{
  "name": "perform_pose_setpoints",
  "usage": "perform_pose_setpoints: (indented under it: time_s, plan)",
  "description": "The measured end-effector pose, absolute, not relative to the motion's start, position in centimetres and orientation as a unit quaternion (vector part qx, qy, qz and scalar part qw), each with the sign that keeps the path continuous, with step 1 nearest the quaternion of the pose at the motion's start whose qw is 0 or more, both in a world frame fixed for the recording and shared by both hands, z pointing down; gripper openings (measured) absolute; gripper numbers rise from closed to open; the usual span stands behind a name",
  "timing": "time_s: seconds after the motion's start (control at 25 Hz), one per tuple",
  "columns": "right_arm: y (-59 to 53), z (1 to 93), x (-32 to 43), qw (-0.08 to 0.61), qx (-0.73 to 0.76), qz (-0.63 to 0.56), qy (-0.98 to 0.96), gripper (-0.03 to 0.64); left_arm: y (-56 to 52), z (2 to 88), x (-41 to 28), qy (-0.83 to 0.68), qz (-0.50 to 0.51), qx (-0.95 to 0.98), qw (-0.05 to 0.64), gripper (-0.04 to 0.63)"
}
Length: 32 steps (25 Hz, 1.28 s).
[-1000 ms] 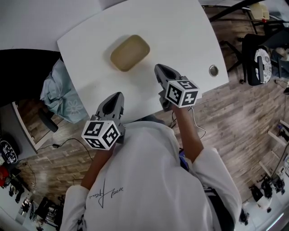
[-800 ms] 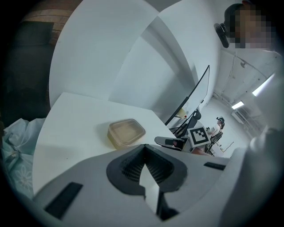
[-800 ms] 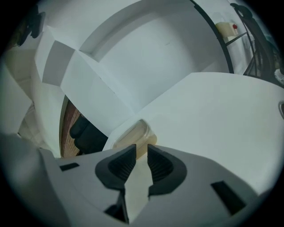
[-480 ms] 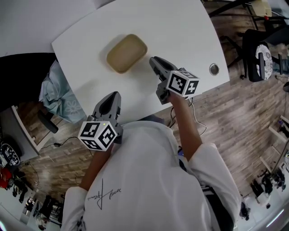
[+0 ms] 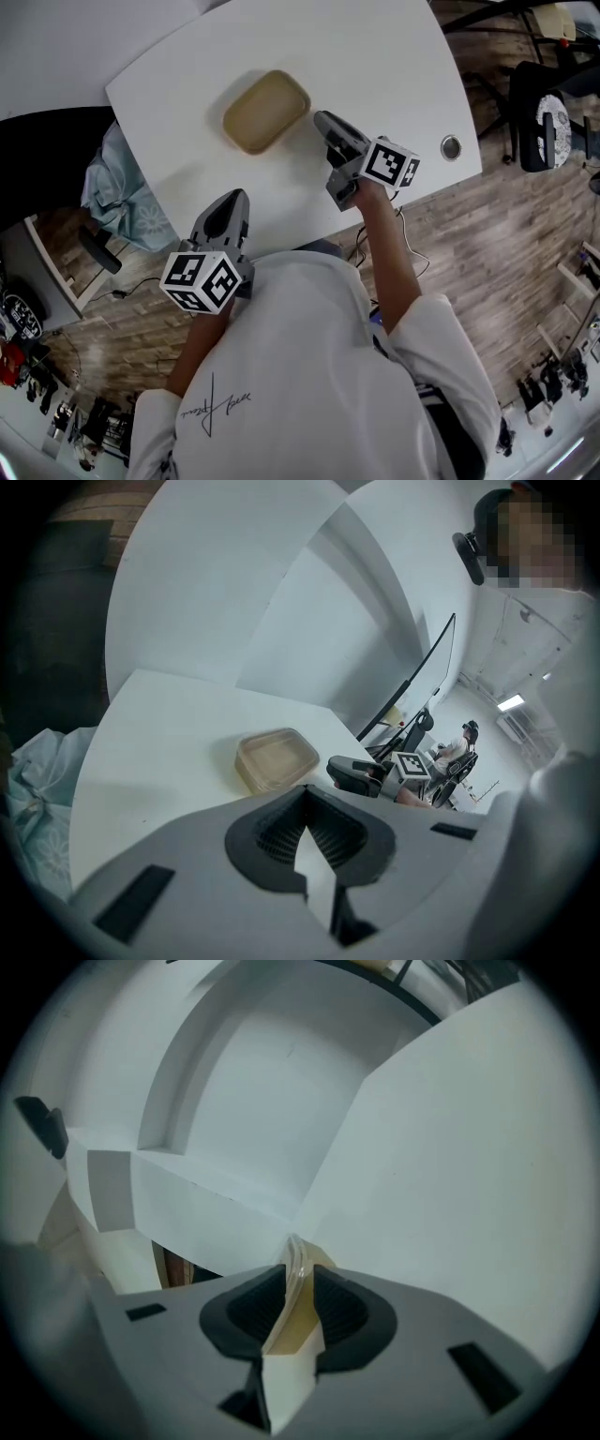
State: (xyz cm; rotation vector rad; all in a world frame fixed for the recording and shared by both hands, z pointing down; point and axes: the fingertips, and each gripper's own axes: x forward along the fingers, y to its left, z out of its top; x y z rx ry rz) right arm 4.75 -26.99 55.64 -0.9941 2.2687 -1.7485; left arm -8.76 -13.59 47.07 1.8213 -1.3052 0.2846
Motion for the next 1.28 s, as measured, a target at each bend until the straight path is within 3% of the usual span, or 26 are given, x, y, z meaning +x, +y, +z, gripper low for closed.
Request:
perform_pose_setpoints:
  time_s: [0.44,0.68,1.28]
  plan:
    - [-27.5,55.7,4.0,0.084,-0.261,-0.608,0.746,0.1,-14.5,47.0,-9.0,-0.527,0.143,0.737,0.398,0.008]
    - [-27.7,56.2,3.8,0.098,-0.233,-0.634,0.731,0.057,-14.7,47.4,-9.0,-0.525,0.14,0.734,0.407,0.008]
    - [-28.4,57.0,3.6,0.133,-0.201,-0.675,0.697,0.032,-15.6,47.6,-9.4,-0.532,0.125,0.723,0.423,0.008]
